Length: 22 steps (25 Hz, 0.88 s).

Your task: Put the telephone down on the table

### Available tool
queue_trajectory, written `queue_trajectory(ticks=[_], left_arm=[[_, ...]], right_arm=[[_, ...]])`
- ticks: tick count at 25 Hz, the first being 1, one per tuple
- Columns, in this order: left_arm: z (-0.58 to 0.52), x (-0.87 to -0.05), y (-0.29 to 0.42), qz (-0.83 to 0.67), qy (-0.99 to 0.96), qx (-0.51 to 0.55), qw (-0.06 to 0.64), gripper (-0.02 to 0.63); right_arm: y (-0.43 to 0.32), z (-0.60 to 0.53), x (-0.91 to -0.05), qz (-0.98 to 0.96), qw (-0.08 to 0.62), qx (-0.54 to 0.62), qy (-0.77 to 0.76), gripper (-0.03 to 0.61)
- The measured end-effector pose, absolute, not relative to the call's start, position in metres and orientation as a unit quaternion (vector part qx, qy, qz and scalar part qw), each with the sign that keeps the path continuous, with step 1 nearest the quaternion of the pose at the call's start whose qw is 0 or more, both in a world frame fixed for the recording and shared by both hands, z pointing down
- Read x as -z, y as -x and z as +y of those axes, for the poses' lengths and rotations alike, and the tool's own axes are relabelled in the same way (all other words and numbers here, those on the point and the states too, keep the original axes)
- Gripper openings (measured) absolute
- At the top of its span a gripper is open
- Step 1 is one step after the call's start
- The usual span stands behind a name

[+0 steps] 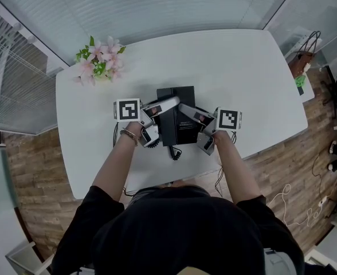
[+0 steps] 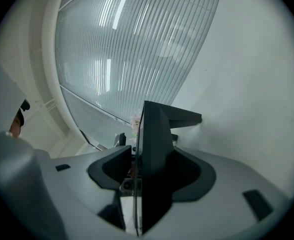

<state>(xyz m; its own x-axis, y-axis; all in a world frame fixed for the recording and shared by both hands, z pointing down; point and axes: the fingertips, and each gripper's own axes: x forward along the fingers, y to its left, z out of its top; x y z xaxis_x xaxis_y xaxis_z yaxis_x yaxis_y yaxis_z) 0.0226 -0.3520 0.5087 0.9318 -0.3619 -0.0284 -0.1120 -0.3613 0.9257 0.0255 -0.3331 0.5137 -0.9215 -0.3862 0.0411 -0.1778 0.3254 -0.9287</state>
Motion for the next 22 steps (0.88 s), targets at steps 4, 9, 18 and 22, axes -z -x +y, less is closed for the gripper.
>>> queue_trajectory(ticks=[4,9,18,22], left_arm=[[-0.351,-0.509,-0.017,-0.166,-0.816,0.114,0.542,0.341],[-0.348,-0.514,-0.006,-0.206,-0.82,0.094,0.526,0.359],[-0.345,-0.51,0.0,-0.24,-0.853,0.067,0.459,0.367],[-0.341,-0.507,-0.003,-0.262,-0.873,0.023,0.411,0.367]], right_arm=[[-0.024,-0.331,-0.518,0.814,0.068,0.545,0.191,0.264],[-0.033,-0.333,-0.525,0.828,0.02,0.505,0.242,0.308],[-0.048,-0.336,-0.527,0.838,0.003,0.463,0.287,0.334],[-0.055,-0.339,-0.522,0.843,0.006,0.441,0.308,0.336]])
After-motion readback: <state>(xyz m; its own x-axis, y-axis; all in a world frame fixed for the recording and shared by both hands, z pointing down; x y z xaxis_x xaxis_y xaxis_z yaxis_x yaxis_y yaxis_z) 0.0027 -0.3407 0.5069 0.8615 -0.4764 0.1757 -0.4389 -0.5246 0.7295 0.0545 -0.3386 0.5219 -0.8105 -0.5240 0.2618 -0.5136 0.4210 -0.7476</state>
